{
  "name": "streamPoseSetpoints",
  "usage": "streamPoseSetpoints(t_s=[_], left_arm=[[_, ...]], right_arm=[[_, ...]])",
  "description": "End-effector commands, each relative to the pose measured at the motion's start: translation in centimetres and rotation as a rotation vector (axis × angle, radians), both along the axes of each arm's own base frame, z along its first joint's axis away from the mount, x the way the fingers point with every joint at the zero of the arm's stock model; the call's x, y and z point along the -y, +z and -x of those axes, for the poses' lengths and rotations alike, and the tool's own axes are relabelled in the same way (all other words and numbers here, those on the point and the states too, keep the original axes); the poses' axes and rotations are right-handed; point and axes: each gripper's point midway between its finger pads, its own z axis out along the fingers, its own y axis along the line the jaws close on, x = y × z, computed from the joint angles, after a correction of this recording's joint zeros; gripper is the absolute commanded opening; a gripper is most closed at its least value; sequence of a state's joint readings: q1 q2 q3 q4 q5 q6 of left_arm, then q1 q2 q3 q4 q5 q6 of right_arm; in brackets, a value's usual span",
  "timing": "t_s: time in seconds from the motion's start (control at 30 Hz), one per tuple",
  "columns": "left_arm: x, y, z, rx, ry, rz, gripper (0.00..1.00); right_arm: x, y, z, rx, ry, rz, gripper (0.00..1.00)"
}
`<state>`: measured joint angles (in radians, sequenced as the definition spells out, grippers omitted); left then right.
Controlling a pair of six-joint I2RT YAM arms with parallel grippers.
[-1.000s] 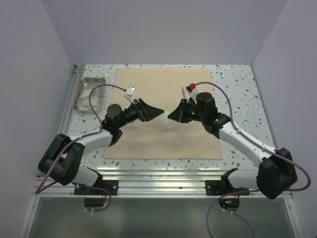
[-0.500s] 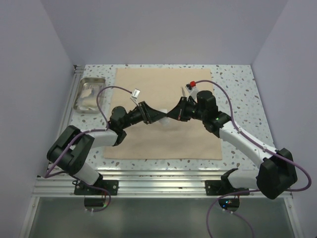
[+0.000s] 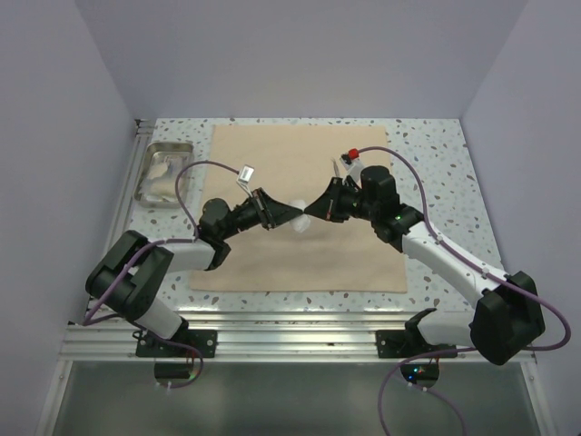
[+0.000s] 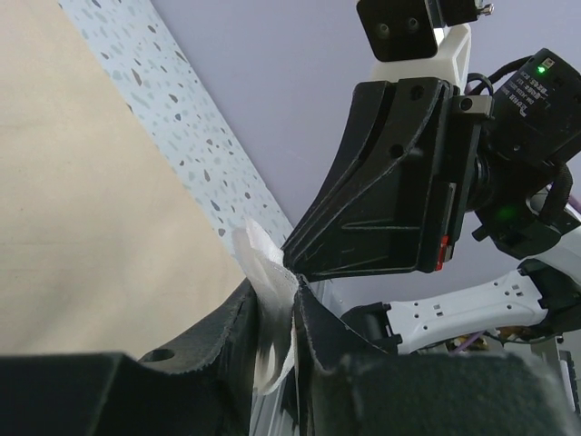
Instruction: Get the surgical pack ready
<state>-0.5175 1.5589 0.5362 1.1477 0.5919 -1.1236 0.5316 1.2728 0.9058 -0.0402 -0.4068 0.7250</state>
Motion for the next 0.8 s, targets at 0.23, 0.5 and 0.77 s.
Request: streamPoseSetpoints(t_s=[0.23, 0.5, 0.77], left_arm=[[-0.6, 2.4, -0.5, 0.101, 0.047, 0.013, 0.32], [-1.1, 2.1, -1.6, 0.102, 0.117, -0.054, 0.00], [-7.7, 0.4, -7.6, 0.003, 0.311, -0.266, 0.00]], right_arm=[[0.2, 1.8, 0.0, 0.059, -0.010, -0.021, 0.00], [0.4, 1.6, -0.2, 0.069, -0.018, -0.008, 0.08], [2.2, 1.3, -1.1, 0.107, -0.117, 0.061, 0.54]])
